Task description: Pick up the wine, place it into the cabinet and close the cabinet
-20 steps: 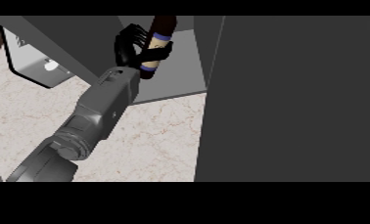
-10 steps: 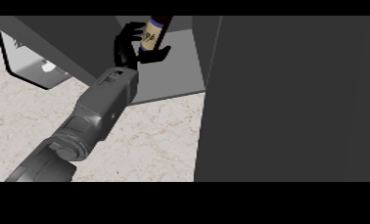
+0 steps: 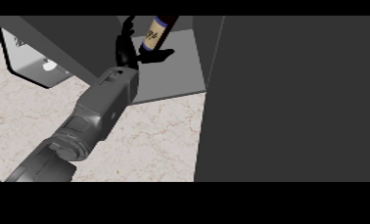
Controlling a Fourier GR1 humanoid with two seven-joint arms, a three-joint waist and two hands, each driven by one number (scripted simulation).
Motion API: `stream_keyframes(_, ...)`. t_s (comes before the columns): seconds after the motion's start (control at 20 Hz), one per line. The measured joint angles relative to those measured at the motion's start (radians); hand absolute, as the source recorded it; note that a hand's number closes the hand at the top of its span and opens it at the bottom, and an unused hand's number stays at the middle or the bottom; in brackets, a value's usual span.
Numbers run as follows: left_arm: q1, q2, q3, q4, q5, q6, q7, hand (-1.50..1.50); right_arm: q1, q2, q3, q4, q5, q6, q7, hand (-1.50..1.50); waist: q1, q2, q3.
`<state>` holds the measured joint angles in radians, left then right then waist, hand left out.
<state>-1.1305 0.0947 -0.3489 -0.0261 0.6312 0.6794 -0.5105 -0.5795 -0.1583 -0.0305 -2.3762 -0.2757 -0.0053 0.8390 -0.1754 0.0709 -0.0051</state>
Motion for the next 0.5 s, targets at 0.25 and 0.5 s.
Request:
stream_keyframes(0.25, -0.001, -0.003, -0.008, -0.006, -0.008, -0.033, -0.02, -1.5, -0.016, -0.003, -0.003, 0.0, 0.0, -0.008, 0.01, -1.5, 0.005, -0.001, -0.005)
stream_keyframes(0.5, 0.003, -0.015, -0.025, -0.031, -0.024, -0.163, -0.041, -1.5, -0.021, -0.003, -0.007, 0.001, 0.0, -0.016, 0.02, -1.5, 0.025, -0.008, -0.008)
